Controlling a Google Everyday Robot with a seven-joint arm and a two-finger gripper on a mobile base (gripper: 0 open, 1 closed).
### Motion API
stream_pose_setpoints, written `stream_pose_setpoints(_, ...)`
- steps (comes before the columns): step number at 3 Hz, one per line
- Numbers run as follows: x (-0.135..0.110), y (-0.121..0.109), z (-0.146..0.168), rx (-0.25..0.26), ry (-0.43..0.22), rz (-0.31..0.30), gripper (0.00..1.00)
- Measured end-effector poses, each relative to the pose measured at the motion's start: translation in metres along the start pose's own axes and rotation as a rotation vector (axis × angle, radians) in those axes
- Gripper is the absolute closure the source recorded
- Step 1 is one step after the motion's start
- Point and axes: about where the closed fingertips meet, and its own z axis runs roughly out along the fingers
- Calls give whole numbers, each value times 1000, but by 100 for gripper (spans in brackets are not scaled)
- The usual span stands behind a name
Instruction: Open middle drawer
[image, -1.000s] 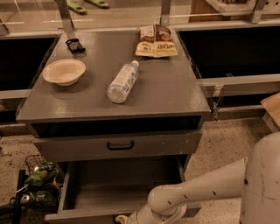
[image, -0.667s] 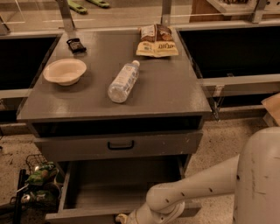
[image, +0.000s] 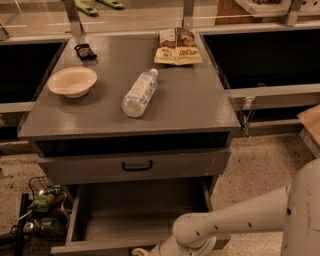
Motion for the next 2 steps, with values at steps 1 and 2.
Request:
stream_pose_setpoints(1, 3, 24, -4, -37, -55, -62, 0)
stream_pose_setpoints(2, 9, 64, -9, -72, -143, -150, 0)
